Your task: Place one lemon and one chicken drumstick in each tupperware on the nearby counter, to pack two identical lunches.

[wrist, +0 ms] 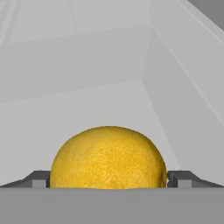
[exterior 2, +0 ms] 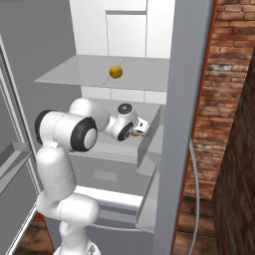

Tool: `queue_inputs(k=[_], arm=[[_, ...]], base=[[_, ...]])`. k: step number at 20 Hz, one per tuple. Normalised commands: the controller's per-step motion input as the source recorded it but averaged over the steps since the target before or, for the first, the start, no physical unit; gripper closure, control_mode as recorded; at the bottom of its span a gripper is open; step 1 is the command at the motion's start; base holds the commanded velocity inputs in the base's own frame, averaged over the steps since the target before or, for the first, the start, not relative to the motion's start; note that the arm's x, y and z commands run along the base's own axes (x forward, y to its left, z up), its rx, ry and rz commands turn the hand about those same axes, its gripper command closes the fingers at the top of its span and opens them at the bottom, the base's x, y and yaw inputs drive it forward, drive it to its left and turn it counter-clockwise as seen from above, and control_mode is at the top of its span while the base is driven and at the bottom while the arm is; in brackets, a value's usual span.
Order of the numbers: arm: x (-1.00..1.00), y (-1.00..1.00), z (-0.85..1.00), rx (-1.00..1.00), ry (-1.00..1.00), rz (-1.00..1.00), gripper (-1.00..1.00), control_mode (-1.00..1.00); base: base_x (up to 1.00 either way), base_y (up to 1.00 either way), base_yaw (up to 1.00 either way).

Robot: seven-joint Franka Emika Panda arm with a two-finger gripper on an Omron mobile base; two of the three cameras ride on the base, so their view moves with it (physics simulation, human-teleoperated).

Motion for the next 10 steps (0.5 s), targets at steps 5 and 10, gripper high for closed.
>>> queue_inputs(k=[5,10], arm=[[0.04,0.00,-0.26,0.00,0.00,0.00,-1.00,-1.00],[0.08,0.00,-0.31,0.00,0.00,0.00,-1.00,-1.00]], base=[[0.00,0.00,0.00],[0.00,0.00,0.00]])
